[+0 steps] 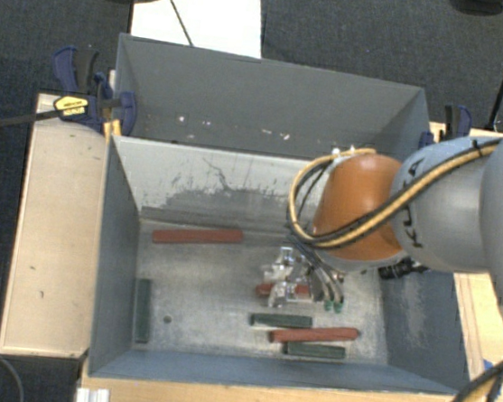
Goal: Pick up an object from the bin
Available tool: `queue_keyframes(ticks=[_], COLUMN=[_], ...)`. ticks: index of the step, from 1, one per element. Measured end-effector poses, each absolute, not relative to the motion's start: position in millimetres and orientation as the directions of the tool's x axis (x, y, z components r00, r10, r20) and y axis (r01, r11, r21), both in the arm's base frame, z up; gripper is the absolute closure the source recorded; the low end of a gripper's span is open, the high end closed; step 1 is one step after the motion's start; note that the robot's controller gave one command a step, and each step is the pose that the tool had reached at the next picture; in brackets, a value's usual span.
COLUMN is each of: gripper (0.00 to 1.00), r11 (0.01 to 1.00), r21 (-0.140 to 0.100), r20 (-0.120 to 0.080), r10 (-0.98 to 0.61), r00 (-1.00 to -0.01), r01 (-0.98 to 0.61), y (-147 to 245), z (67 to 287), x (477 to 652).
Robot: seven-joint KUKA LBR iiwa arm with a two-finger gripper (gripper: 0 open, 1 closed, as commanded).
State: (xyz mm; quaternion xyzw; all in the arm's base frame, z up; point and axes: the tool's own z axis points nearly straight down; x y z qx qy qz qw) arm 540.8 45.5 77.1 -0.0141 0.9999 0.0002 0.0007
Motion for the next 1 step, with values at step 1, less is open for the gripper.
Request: queue_keyframes(ticks=[1], gripper=[1.00], r11=[1.000], r21=[0.000], r20=[0.001], r10=[0.019], r00=[-1.000], r01=[0.019], y=[44.1], z=[276.2], x=[525.6])
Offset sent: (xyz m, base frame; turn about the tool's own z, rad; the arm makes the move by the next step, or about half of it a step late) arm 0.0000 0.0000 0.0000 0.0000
